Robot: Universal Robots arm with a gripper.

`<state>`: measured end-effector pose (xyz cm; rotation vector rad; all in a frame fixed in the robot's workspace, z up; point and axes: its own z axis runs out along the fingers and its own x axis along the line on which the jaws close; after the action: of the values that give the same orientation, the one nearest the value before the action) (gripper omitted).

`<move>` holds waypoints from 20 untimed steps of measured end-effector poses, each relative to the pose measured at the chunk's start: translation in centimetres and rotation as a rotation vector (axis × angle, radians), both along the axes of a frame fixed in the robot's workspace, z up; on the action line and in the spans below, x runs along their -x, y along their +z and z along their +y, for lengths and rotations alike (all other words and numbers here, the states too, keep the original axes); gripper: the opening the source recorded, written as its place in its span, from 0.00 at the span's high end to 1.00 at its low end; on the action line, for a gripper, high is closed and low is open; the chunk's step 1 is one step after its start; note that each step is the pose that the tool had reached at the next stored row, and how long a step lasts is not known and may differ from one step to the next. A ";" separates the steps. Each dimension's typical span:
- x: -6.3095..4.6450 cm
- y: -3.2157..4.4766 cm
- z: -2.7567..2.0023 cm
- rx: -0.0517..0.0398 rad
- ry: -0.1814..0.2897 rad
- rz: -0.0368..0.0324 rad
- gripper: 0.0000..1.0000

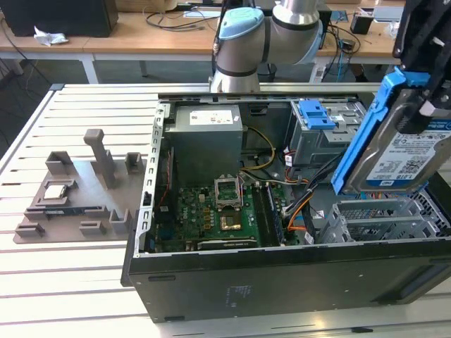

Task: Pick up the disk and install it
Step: 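Pick up the disk, then insert the disk into the insertion slot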

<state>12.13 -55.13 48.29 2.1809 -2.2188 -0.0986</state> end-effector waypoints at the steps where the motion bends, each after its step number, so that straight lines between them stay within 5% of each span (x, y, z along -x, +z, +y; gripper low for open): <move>1: -0.9 -0.28 -0.07 0.0000 0.003 0.0014 0.63; 6: -1.1 -0.53 -0.08 -0.0030 0.003 0.0017 0.63; 20: -1.2 -4.55 -0.07 -0.0054 0.003 0.0024 0.63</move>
<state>13.34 -55.20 43.74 2.1854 -2.2167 -0.1072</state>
